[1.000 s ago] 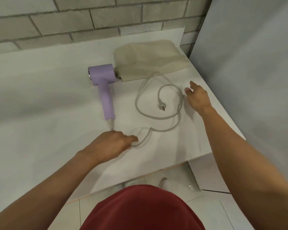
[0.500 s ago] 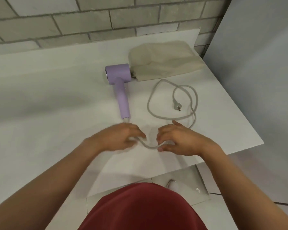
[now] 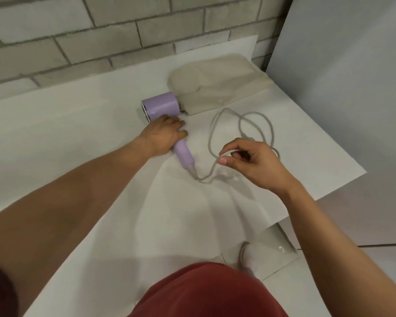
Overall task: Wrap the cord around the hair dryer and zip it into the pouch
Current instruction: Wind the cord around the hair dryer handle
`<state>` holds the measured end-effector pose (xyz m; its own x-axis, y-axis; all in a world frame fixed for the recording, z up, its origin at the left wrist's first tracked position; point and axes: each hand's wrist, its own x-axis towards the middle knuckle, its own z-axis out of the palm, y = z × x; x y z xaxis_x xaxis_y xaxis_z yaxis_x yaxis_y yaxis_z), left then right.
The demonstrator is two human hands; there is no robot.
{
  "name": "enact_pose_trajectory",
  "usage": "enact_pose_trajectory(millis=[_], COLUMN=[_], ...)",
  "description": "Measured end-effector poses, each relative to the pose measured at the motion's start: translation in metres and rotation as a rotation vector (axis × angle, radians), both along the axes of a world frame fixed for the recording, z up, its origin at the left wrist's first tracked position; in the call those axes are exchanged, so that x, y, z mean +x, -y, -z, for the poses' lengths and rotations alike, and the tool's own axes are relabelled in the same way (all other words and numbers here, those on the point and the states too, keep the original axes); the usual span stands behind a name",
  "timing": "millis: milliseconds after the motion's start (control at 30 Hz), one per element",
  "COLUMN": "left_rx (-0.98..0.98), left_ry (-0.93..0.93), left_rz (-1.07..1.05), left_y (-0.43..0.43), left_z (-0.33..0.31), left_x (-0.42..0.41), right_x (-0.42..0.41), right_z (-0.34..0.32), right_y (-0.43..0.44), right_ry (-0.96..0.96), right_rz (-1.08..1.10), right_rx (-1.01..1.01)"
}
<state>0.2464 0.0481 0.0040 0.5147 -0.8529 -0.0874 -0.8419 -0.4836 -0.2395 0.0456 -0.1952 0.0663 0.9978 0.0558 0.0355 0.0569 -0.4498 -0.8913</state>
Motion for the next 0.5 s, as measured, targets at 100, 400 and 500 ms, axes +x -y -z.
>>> enact_pose_trajectory(millis=[100,400,500], left_rx=[0.011,-0.141,-0.25], left_ry=[0.085,0.169,0.206], left_rz=[0.084,0.172,0.126], left_y=[0.005,0.024,0.025], left_z=[-0.001,-0.059,-0.086], left_x=[0.007,-0.043,-0.063], right_x=[0.009,0.039,0.045], right_z=[-0.006,-0.044,-0.059], right_y=[-0.006,0.004,0.01], right_ry=[-0.005,0.057,0.04], right_rz=[0.091,0.001,-0.087], right_rx=[0.005,0.099,0.126])
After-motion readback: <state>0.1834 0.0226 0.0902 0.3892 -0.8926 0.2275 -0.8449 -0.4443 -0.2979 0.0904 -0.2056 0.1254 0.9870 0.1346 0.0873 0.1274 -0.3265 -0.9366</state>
